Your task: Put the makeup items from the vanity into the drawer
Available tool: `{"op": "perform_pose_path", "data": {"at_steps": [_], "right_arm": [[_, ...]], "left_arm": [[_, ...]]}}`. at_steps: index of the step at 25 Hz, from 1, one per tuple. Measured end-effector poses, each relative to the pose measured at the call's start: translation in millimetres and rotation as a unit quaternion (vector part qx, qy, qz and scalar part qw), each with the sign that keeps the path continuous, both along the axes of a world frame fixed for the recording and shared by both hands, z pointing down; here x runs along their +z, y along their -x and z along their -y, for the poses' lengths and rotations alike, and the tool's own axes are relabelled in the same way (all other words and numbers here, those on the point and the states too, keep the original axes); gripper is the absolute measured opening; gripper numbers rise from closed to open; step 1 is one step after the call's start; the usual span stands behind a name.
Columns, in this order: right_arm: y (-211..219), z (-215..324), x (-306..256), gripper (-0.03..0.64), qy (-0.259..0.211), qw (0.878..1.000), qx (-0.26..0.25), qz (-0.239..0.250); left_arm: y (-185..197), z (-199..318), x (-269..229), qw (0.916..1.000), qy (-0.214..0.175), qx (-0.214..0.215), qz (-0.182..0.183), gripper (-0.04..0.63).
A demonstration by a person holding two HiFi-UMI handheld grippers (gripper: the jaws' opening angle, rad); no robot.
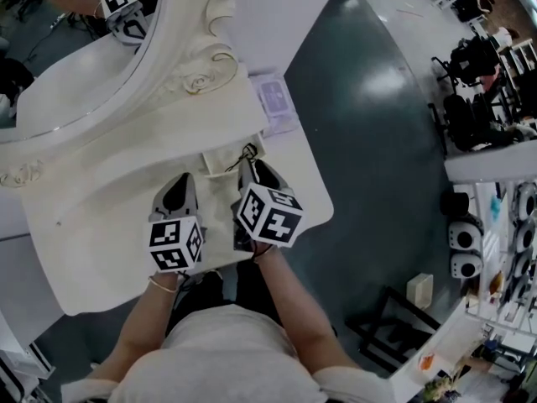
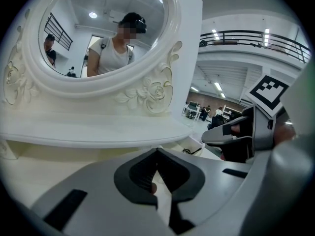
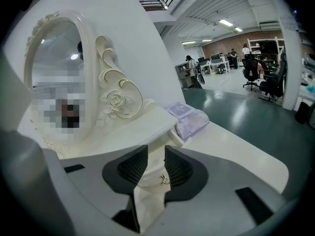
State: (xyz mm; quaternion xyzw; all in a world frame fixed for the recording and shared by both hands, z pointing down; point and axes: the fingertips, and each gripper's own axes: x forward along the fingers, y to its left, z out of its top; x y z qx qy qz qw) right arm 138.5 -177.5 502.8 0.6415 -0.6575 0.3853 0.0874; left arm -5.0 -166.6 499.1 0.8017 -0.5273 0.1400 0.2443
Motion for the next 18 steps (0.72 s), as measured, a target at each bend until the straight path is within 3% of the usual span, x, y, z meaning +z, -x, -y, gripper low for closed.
{"op": "perform_pose_path", "data": {"at_steps": [18], "right_arm": [[13.2, -52.3, -12.1, 0.107, -0.014, 0.999, -0.037, -0.004]], "left_arm": [[3.3, -49.3, -21.3, 0.9994, -0.027, -0.021, 0.0, 0.003]]}}
